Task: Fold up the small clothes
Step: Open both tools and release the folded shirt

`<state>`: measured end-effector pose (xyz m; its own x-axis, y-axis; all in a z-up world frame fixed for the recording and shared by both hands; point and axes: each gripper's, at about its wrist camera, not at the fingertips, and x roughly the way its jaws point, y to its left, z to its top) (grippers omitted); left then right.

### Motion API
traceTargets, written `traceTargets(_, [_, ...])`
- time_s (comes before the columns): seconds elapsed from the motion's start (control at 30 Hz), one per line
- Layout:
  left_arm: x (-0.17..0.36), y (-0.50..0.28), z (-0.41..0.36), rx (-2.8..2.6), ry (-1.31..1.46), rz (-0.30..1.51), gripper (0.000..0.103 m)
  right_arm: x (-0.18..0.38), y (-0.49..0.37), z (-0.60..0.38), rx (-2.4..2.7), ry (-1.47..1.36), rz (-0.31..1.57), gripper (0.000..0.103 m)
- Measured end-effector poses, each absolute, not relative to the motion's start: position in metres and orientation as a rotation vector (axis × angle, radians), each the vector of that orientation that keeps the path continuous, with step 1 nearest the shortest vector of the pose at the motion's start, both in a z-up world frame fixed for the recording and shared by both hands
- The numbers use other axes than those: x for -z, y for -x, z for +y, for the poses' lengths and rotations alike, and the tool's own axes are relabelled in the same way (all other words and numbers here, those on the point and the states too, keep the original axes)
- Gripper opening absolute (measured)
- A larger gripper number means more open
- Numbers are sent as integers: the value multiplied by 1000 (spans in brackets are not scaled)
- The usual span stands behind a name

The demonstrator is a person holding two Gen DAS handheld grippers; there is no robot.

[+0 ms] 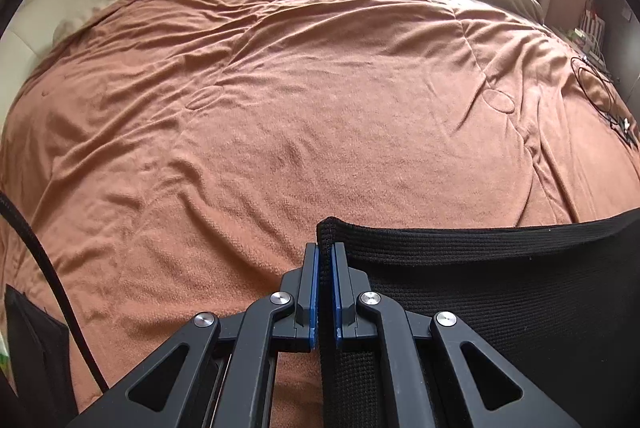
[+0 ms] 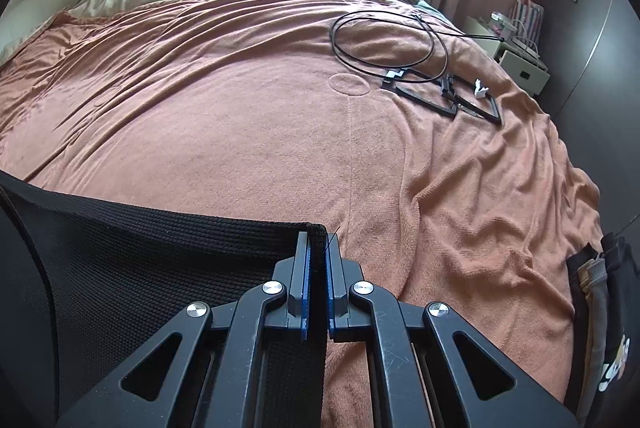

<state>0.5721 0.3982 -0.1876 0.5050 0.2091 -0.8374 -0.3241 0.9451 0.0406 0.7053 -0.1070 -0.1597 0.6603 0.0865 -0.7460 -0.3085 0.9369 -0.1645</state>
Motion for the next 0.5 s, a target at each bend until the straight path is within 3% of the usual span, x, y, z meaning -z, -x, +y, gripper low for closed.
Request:
traceTargets(0.23, [202, -590, 387, -307, 88, 1086, 8, 178, -721, -102, -190, 309, 906, 8])
traceTargets(0.3, [196, -582, 386, -274, 124, 1072, 12, 171, -718, -105, -198, 283, 895, 18])
traceTargets(0.37, [190, -574, 384, -254, 158, 1059, 26, 162, -711, -108, -221, 266, 883, 41])
traceTargets(0.5, [179, -561, 373, -235, 154, 1045, 32, 148, -694, -114, -297, 245, 868, 45])
